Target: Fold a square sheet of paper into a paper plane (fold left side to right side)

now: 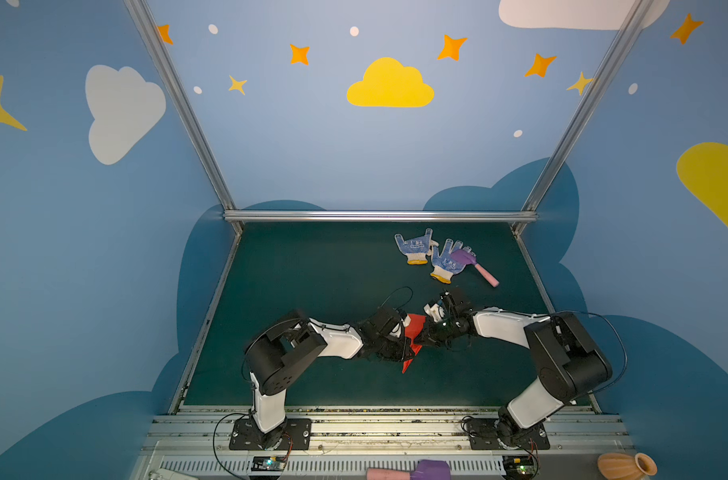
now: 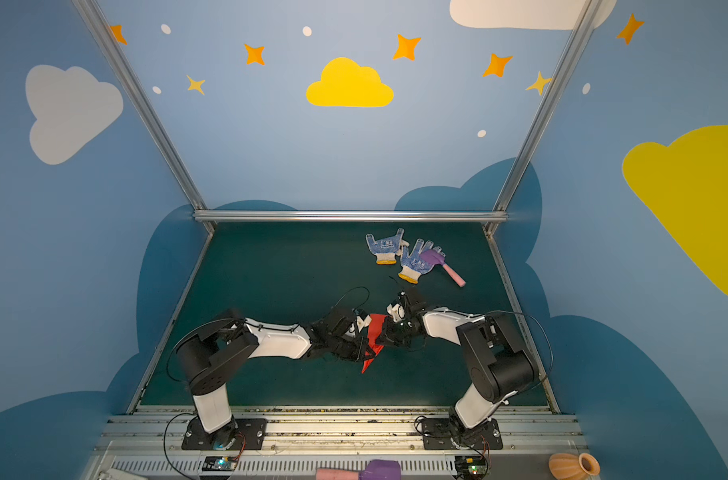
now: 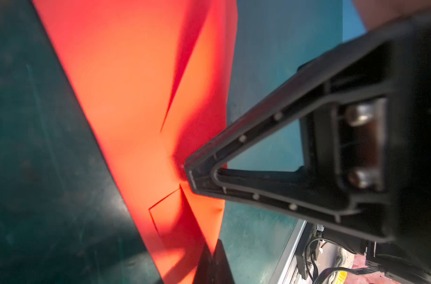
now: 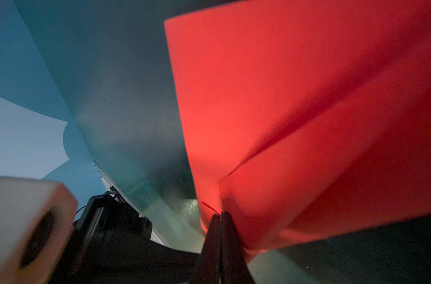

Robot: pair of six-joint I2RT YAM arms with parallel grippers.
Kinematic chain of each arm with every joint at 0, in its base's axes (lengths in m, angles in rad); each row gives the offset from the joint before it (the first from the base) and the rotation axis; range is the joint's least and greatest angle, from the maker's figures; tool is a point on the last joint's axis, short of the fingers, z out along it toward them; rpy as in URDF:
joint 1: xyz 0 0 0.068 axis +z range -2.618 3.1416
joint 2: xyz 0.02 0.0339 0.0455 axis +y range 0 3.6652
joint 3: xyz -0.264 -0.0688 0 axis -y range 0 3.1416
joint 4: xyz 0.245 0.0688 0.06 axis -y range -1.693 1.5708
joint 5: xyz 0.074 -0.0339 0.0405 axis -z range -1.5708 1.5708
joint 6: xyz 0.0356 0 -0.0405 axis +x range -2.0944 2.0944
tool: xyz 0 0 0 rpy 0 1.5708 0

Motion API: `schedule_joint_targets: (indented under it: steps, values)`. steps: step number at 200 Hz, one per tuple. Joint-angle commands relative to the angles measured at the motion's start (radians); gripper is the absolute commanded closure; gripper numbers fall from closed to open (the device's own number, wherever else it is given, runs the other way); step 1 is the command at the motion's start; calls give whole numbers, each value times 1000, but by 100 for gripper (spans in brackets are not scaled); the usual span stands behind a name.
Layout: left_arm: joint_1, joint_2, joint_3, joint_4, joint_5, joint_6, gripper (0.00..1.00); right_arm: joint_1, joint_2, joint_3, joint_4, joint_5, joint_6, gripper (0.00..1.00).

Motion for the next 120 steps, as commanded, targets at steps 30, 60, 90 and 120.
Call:
schedule_joint_targets:
  steps: [30,60,90,120]
  values:
    - [14,-40,-10,-50,-11,47,63,4,40,5,22,20,4,100]
    - [19,-104,-21,-98,-74,64,42,5,42,-1,26,20,7,100]
    - [12,-138,6,-213,-176,105,30,5,46,-6,31,21,8,100]
    - [-28,-99,98,-369,-247,203,24,4,49,-10,38,21,12,100]
